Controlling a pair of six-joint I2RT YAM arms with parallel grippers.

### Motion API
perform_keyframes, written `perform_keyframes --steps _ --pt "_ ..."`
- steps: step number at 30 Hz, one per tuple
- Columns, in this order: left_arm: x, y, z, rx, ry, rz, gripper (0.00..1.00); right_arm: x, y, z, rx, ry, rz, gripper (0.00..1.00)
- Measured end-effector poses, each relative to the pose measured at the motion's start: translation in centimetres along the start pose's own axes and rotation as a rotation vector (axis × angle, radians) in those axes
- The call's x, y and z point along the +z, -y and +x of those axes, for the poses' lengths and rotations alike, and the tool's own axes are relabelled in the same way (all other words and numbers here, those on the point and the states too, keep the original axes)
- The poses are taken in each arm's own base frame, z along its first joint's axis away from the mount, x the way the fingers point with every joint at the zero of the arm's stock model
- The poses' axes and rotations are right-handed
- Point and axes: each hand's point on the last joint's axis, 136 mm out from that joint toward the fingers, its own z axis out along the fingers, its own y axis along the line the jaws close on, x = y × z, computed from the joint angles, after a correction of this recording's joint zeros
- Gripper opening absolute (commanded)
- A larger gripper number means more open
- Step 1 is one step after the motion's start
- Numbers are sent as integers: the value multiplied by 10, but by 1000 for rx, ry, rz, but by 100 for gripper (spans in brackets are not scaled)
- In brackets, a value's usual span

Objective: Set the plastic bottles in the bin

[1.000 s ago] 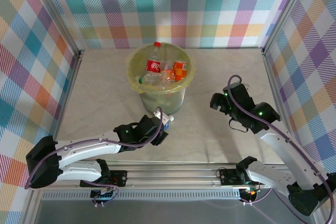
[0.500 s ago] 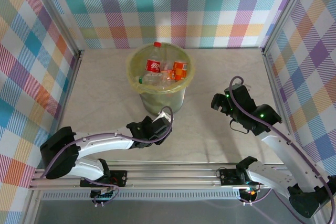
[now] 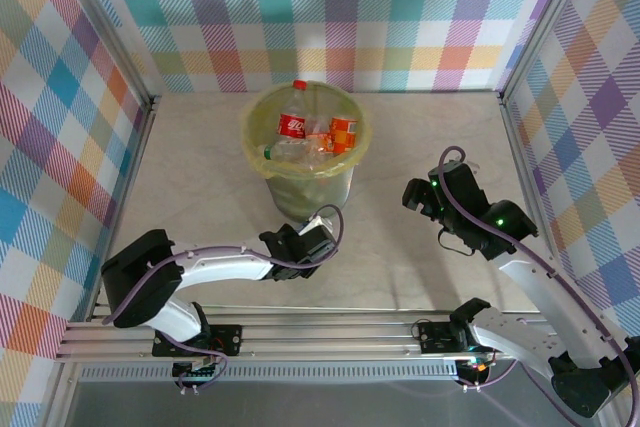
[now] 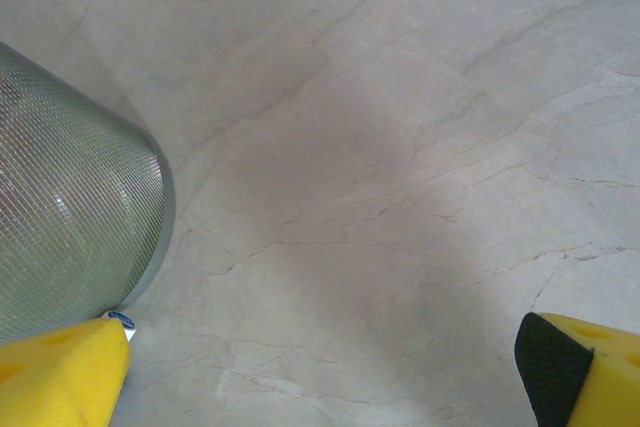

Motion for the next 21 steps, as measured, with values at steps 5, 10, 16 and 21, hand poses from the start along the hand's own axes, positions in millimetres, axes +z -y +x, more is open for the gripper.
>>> perform_keyframes --steps 5,10,16,21 --pt "3 5 2 5 -14 17 79 0 1 1 0 0 2 100" --pt "8 10 6 14 -34 33 75 0 1 0 0 3 2 100" --pt "18 19 10 28 -58 41 66 0 0 -1 2 7 0 100" --pt "18 20 6 30 -53 43 64 0 0 -1 2 7 -1 100"
